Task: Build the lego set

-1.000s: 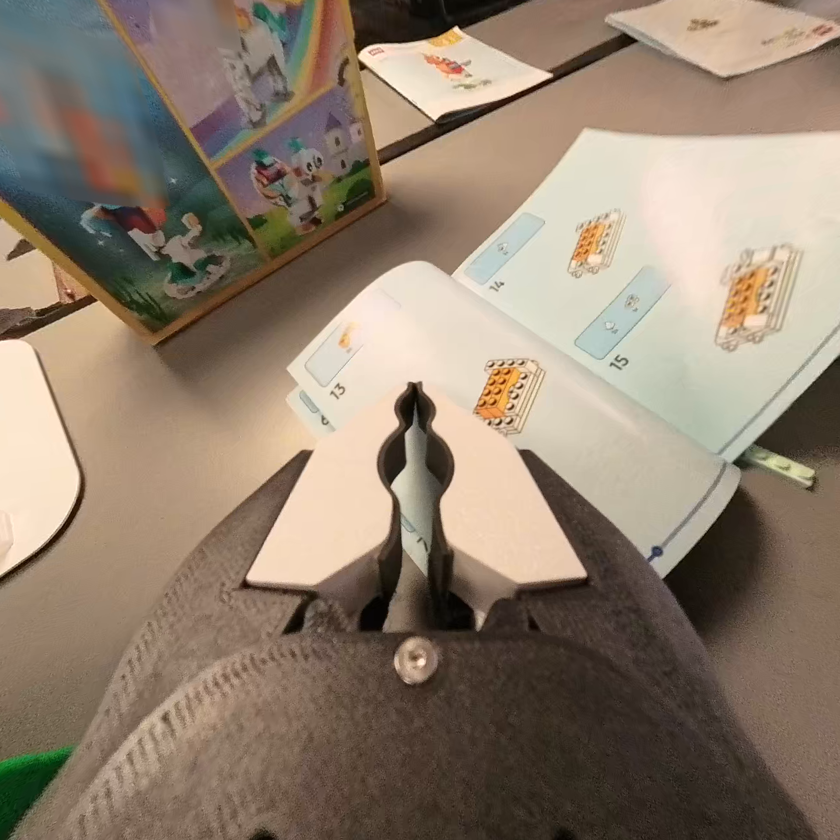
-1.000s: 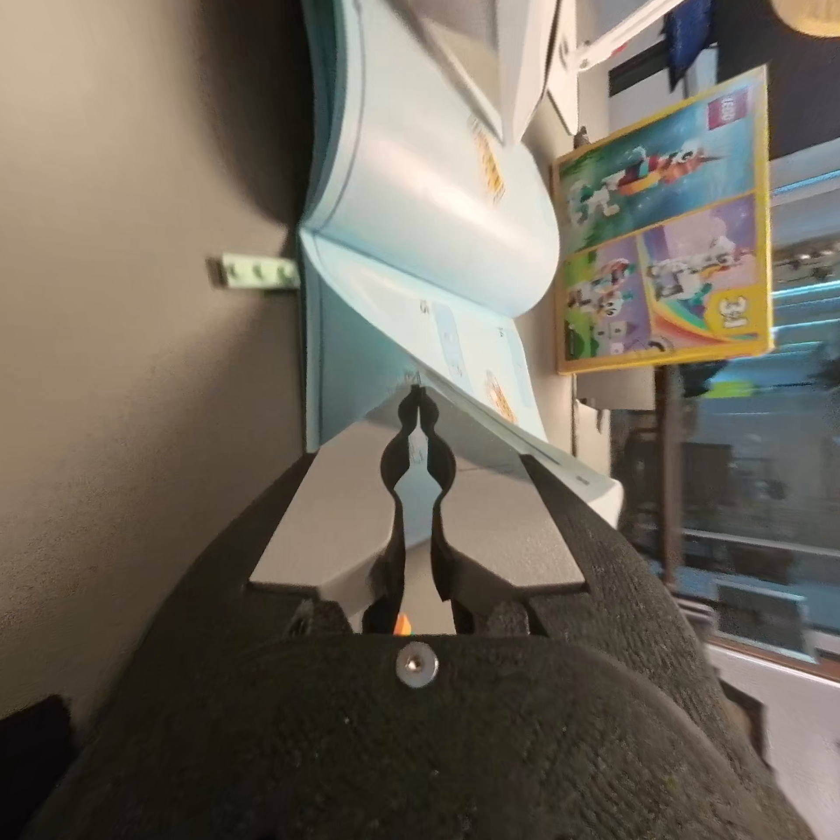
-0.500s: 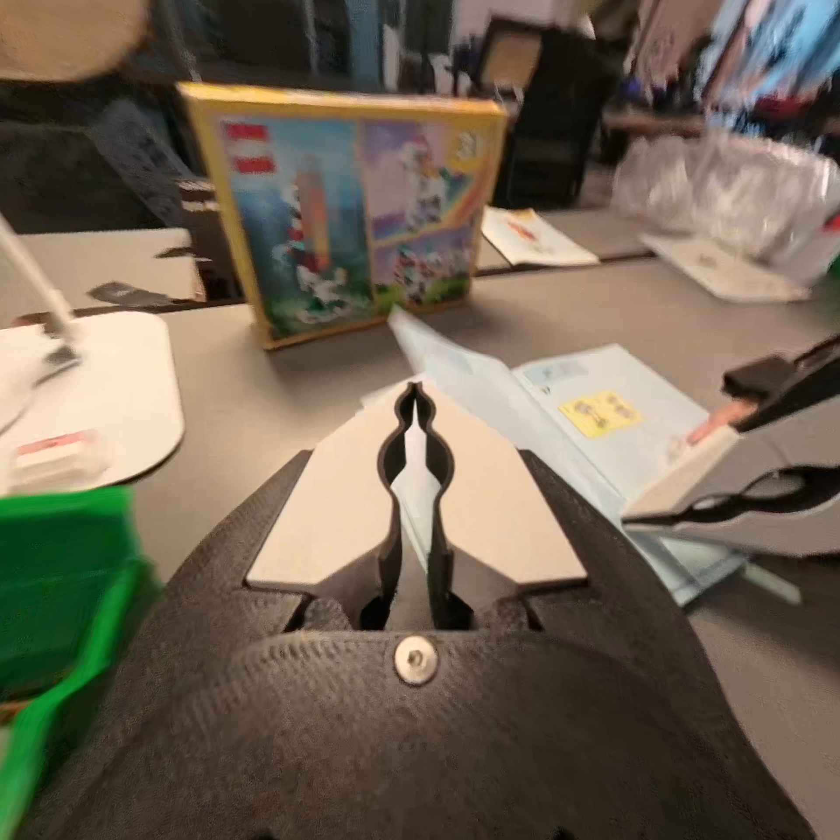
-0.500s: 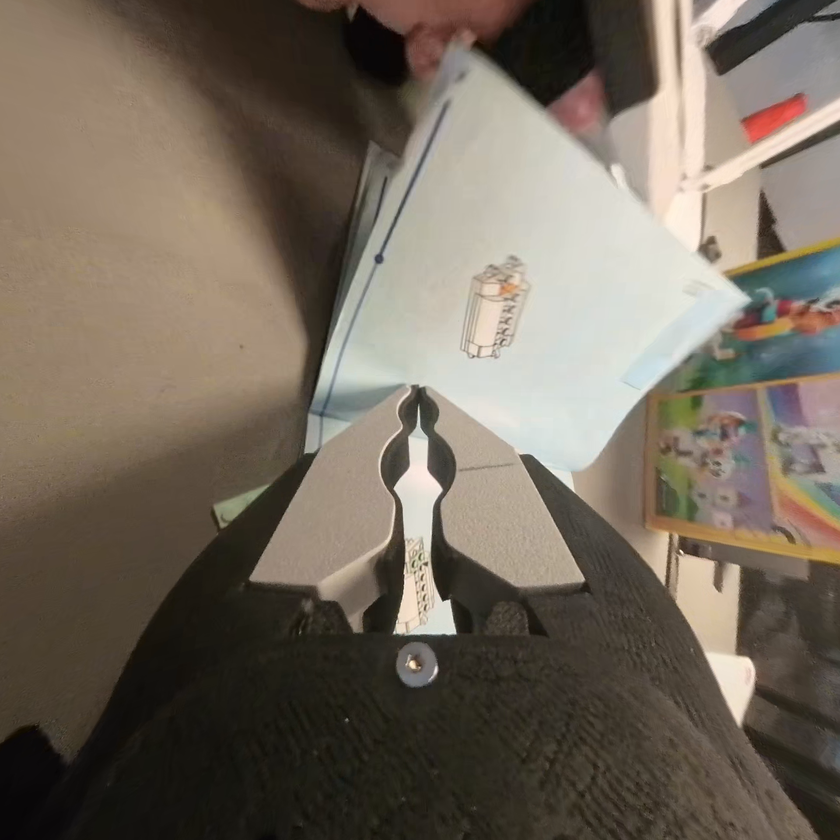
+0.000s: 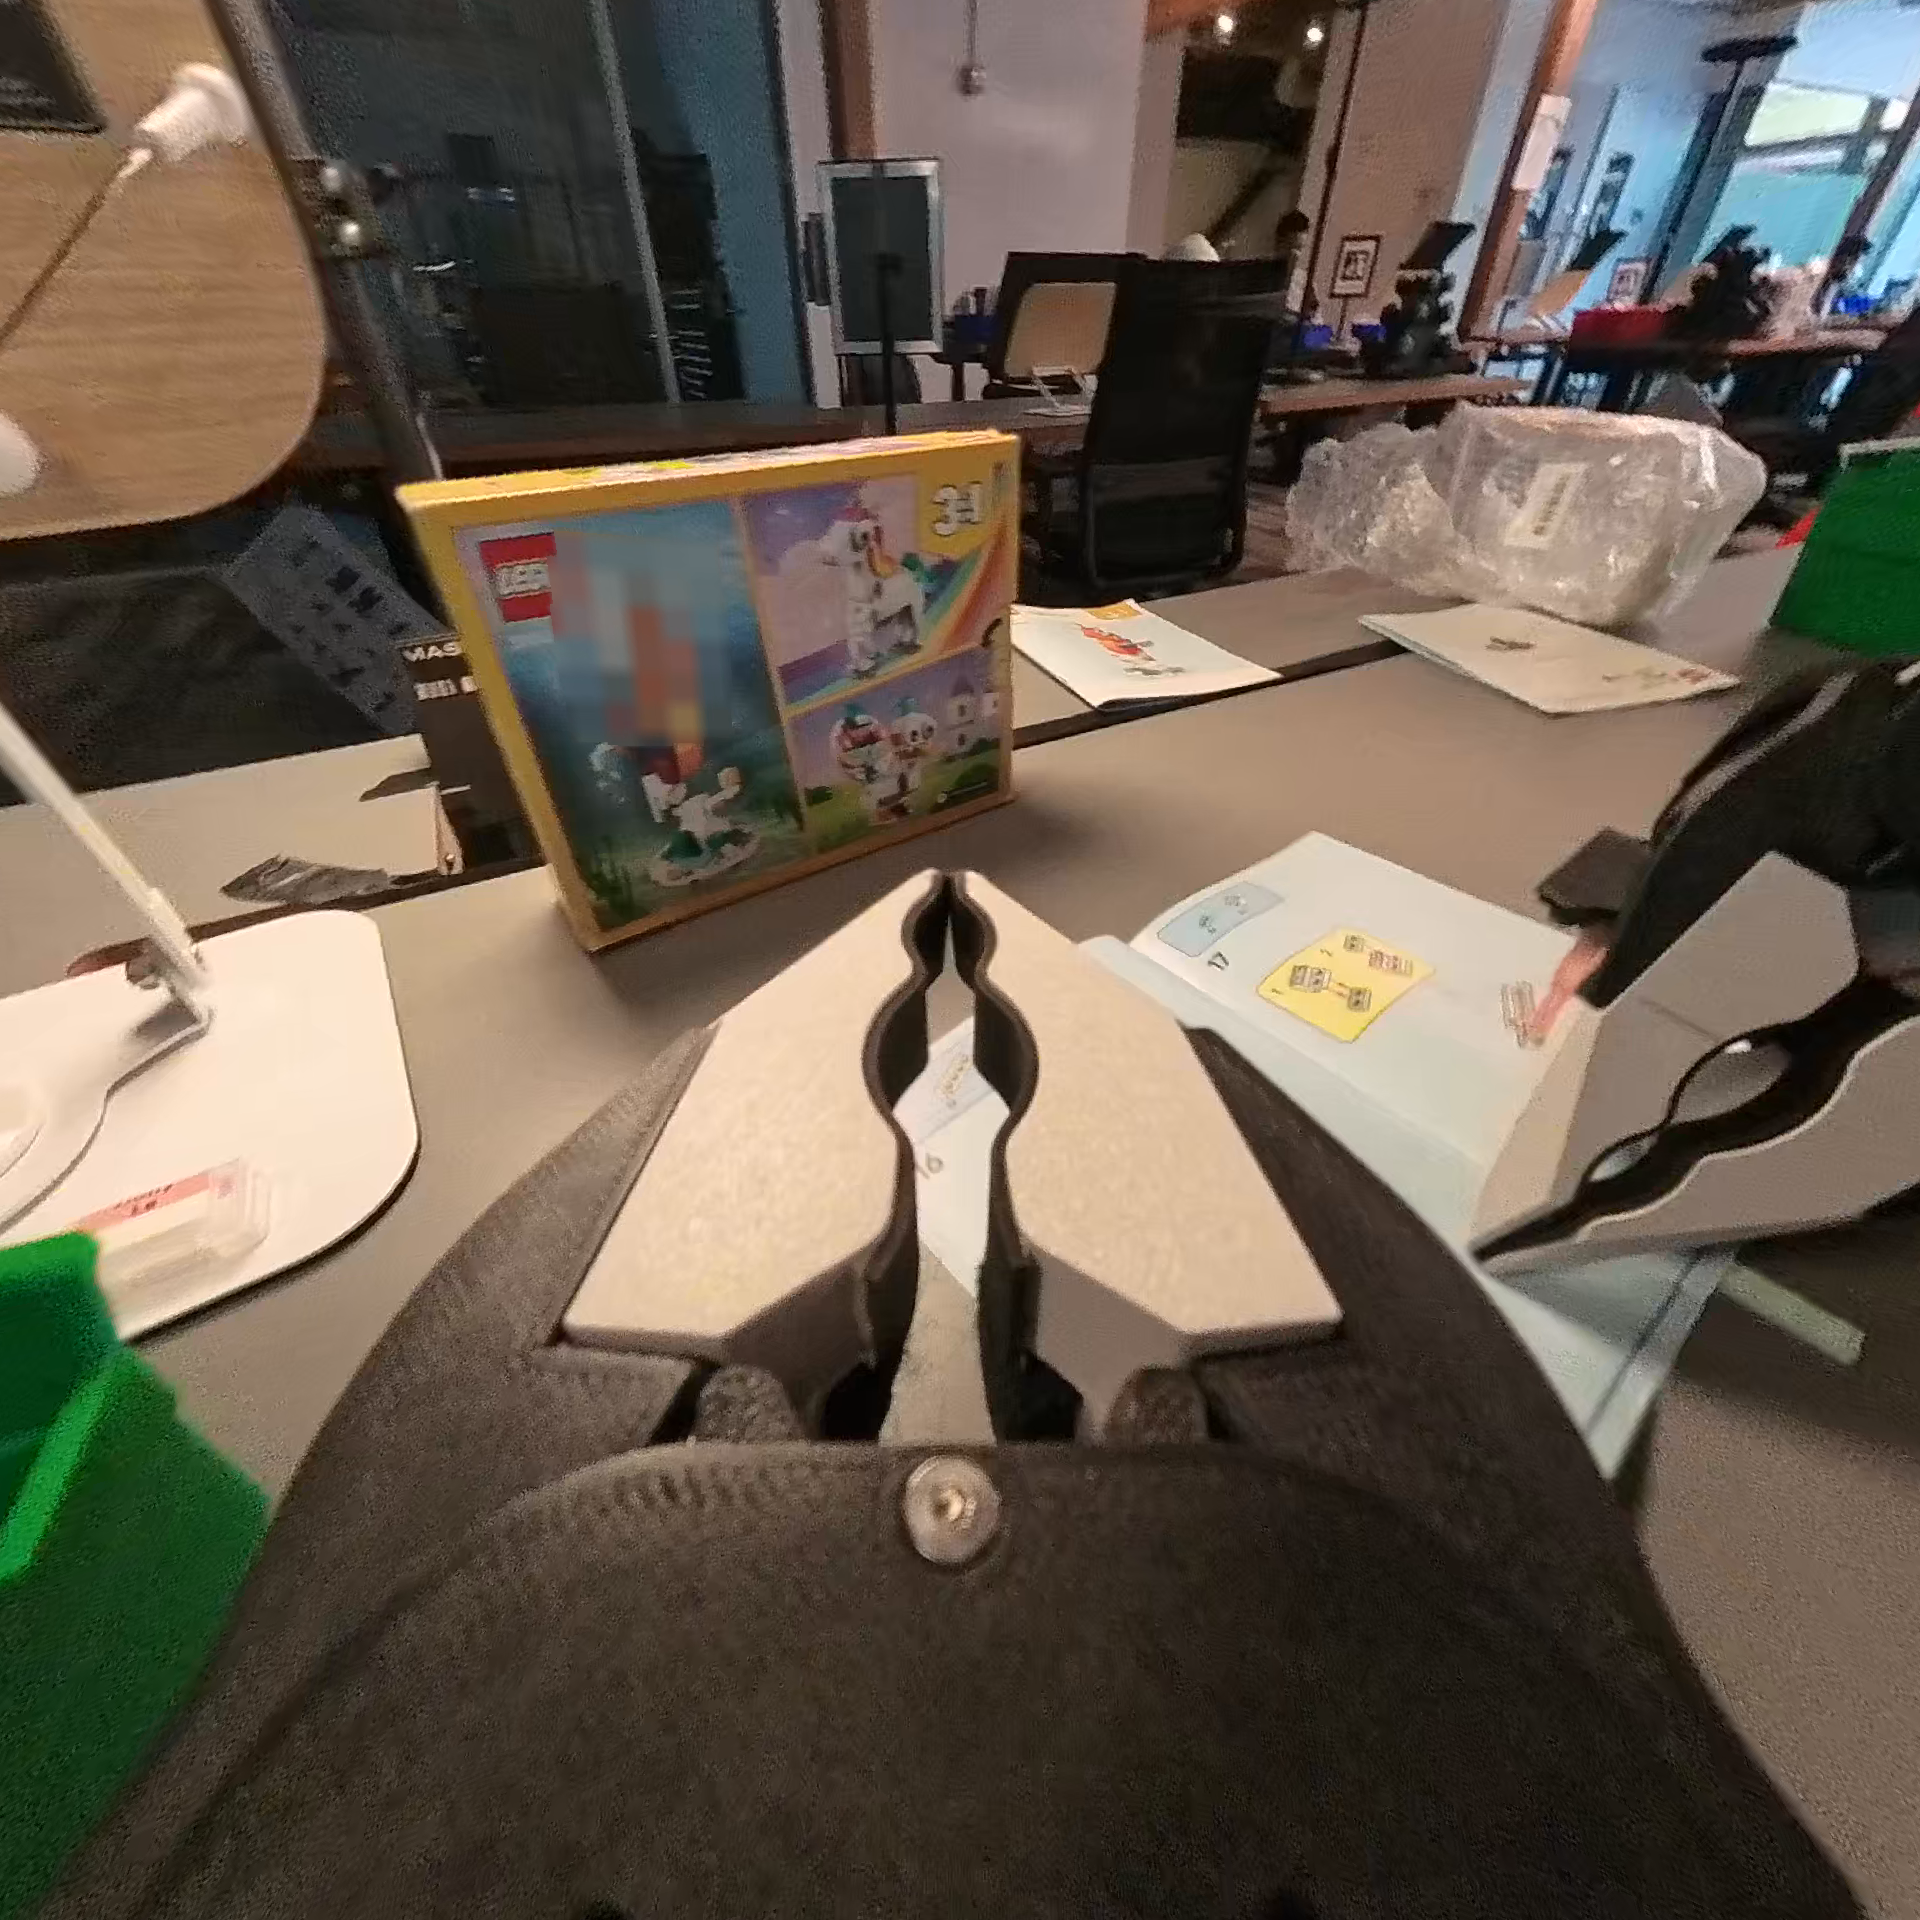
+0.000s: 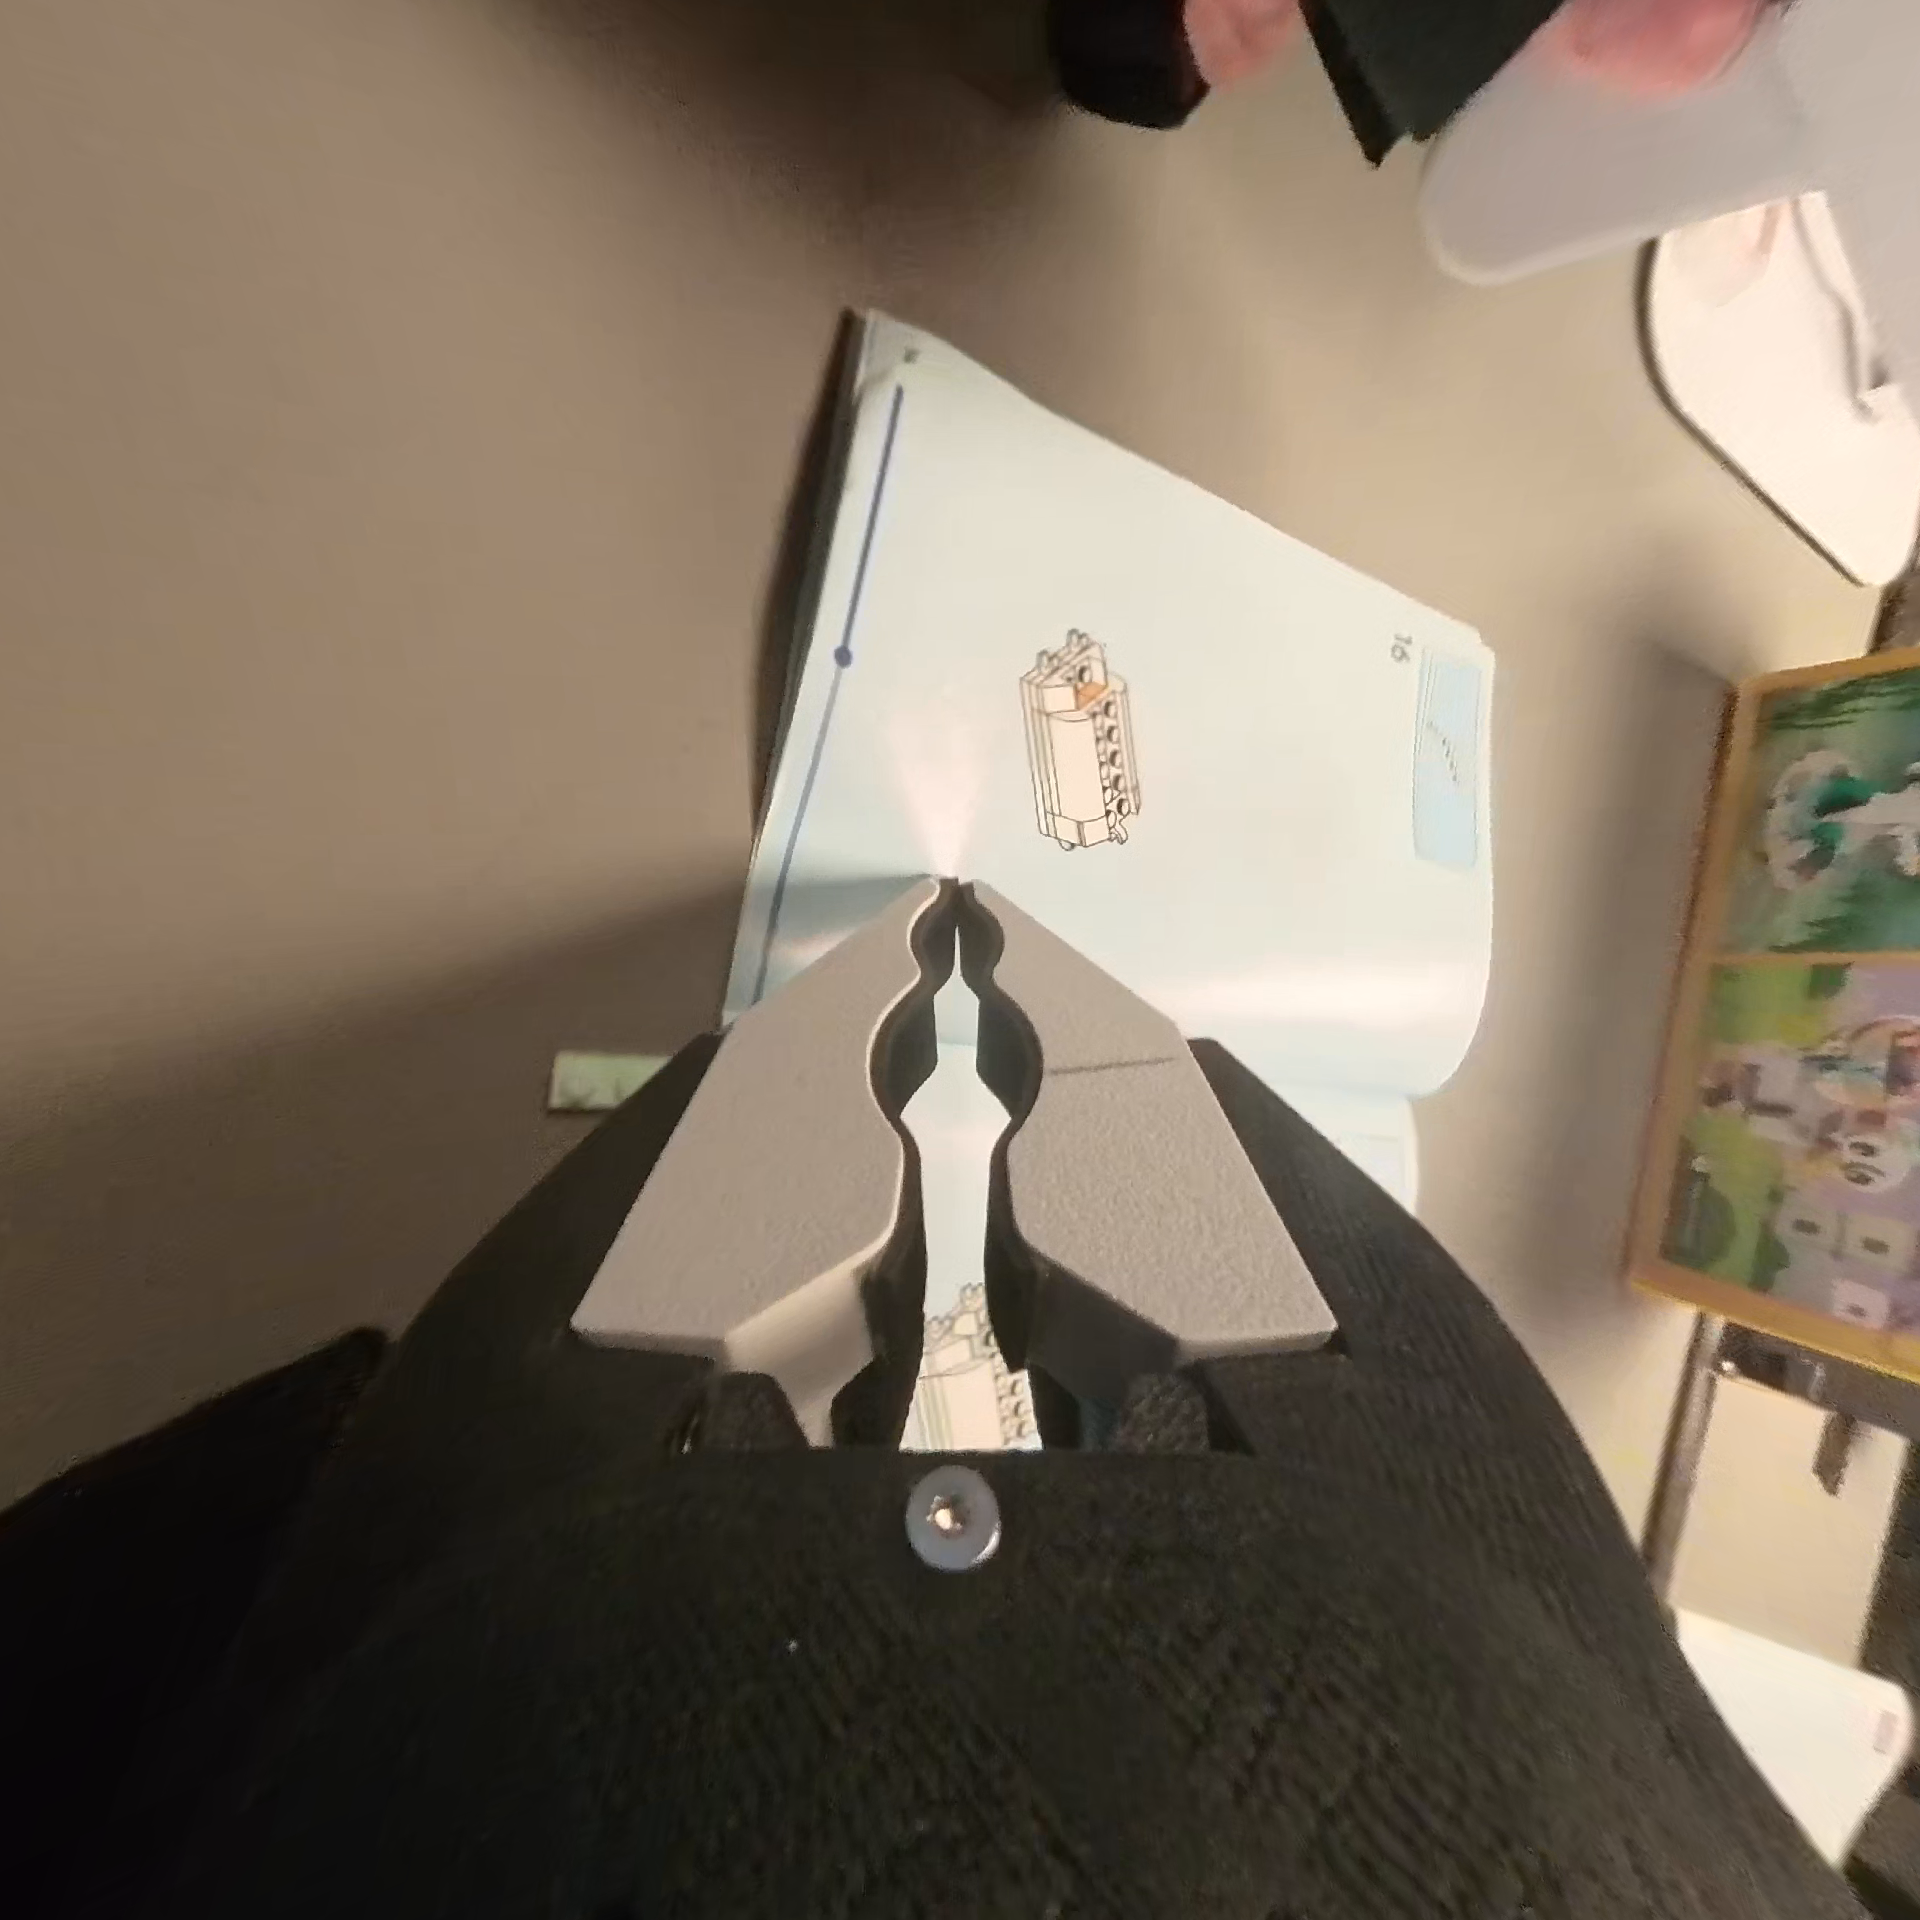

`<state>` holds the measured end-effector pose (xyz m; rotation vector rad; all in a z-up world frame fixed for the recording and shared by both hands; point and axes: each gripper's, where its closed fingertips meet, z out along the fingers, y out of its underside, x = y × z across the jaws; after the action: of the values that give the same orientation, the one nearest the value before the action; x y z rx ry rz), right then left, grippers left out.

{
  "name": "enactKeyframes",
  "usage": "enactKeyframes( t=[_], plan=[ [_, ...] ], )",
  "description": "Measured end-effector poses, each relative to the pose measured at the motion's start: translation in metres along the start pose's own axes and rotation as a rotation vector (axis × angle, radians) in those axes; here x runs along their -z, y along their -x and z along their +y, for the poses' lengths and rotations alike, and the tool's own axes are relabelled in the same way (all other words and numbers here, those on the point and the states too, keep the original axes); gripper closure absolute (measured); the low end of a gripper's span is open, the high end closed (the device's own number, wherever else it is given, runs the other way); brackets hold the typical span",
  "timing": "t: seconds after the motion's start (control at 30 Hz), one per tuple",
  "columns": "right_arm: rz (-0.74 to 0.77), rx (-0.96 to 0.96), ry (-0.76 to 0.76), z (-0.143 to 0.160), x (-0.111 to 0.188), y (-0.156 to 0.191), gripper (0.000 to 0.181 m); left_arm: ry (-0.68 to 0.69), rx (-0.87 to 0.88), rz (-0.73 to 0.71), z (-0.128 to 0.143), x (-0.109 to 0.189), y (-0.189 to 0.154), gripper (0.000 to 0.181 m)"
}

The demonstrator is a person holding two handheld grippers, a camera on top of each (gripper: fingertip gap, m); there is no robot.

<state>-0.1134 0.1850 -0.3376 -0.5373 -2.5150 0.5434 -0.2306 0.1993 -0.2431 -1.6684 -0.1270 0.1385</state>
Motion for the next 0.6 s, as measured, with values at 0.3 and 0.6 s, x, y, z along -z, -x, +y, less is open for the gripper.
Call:
enactKeyframes(
  t=[0.3,0.6],
  plan=[
    [0.034,-0.111,-0.011,0.019,0.019,0.014,0.181,0.046,-0.240,0.050,0.009,-0.009,-0.032,0.181],
    [0.480,-0.264,-0.236,0.013,0.077,-0.015,0.181,-0.028,-0.269,0.031,-0.002,-0.005,-0.034,0.181]
  ],
)
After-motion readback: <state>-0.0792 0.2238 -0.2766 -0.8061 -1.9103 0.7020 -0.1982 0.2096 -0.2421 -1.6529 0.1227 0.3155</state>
